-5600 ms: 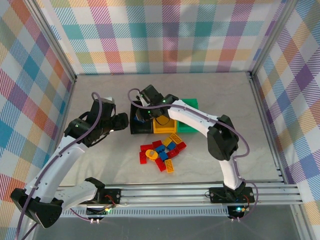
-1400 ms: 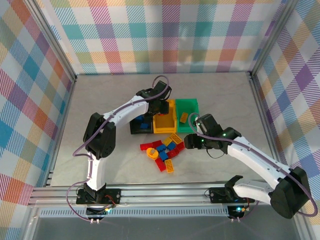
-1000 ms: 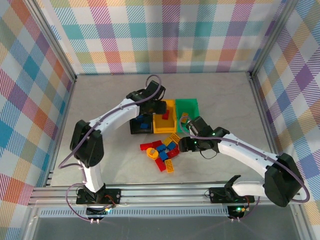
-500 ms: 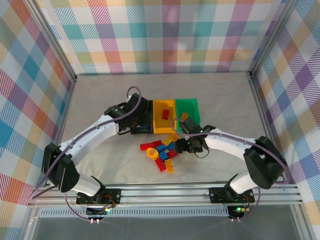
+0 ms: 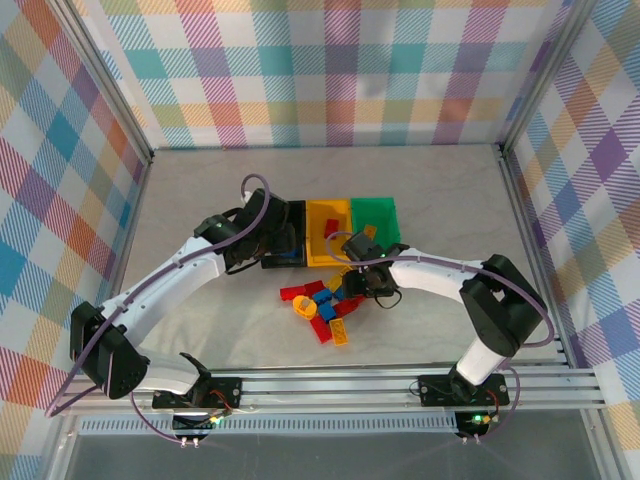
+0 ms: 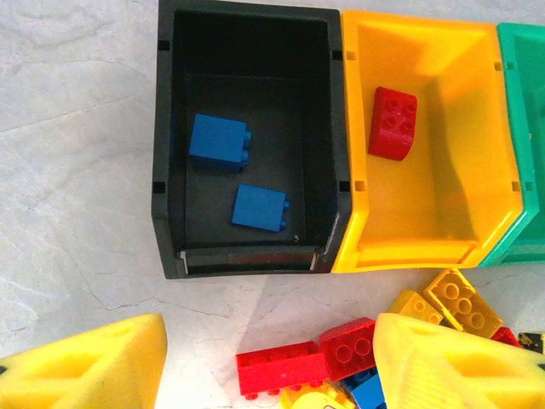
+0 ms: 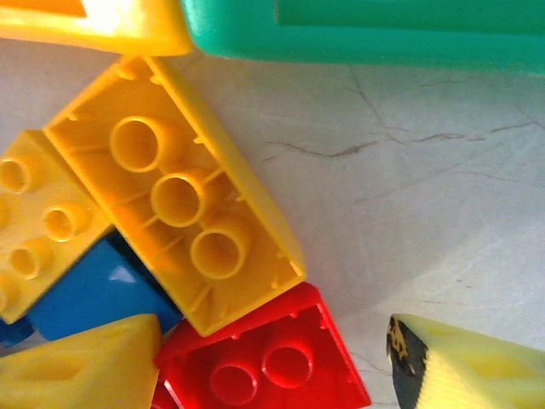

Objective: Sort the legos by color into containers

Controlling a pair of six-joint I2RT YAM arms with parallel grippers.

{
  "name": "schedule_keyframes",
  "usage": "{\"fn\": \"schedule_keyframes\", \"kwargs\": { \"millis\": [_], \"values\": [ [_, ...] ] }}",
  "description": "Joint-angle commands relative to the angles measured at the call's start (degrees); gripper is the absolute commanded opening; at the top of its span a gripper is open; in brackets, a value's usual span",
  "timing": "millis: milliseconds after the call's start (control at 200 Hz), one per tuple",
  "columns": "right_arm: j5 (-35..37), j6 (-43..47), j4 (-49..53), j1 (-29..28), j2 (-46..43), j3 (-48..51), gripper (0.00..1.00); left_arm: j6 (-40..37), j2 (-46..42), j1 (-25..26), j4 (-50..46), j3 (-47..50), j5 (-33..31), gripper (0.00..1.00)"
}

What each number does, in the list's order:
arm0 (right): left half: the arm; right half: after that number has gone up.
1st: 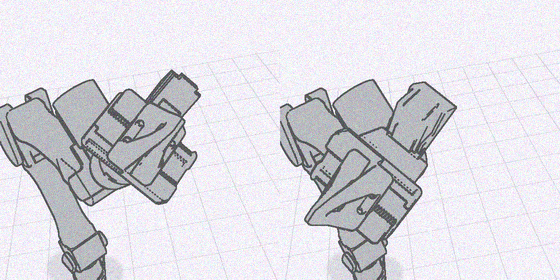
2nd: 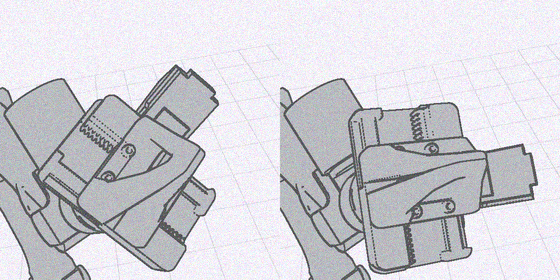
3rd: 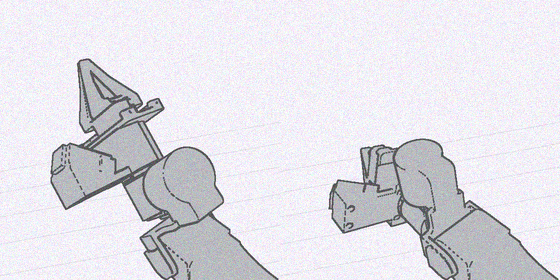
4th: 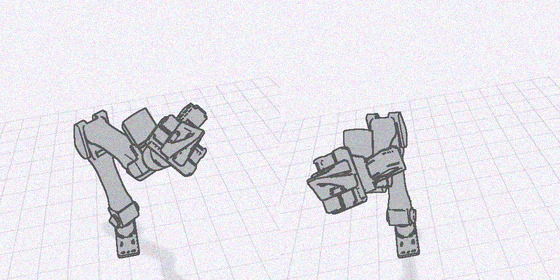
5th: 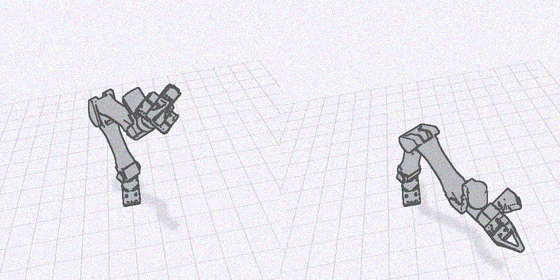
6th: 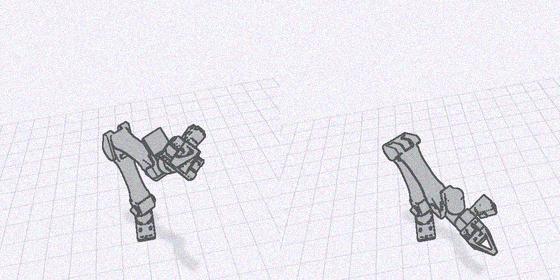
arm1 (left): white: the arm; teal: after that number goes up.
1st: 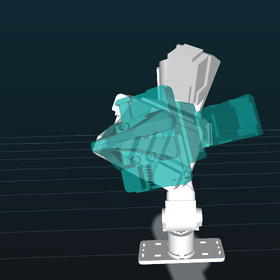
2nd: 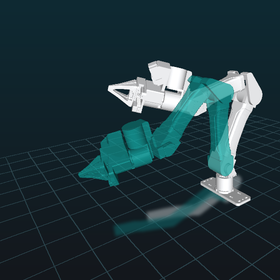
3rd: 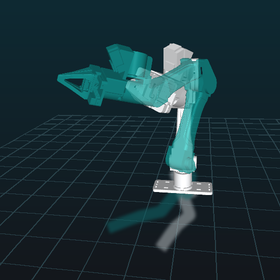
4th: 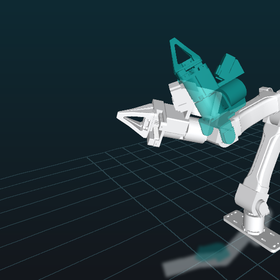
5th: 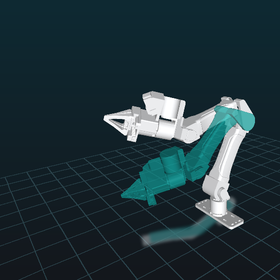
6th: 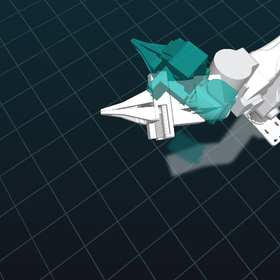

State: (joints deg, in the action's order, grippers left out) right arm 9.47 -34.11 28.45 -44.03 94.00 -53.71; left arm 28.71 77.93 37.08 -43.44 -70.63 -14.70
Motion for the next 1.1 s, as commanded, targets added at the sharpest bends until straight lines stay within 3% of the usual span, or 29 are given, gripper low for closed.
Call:
{"fn": "schedule_keyframes", "kwargs": {
  "millis": [0, 490, 725, 1095],
  "values": [
    [2.64, -0.44, 2.13, -0.44, 0.61, -1.12, 0.68, 0.08, -2.41, 0.03, -1.47, 0.76, -1.38, 0.65],
    [2.89, 0.86, 3.68, -0.37, -0.01, -0.52, 0.67, -0.33, -2.52, 0.02, -2.0, 0.76, -1.9, 0.65],
    [1.56, 3.09, 3.59, -0.42, -3.4, 0.67, 0.75, -0.32, -2.52, 0.01, -1.82, 0.67, -1.78, 0.66],
    [0.37, 9.95, 6.01, -0.35, -2.87, -0.34, 0.72, -0.32, -2.77, 0.07, -2.17, 0.49, -1.82, 0.66]
  ]
}}
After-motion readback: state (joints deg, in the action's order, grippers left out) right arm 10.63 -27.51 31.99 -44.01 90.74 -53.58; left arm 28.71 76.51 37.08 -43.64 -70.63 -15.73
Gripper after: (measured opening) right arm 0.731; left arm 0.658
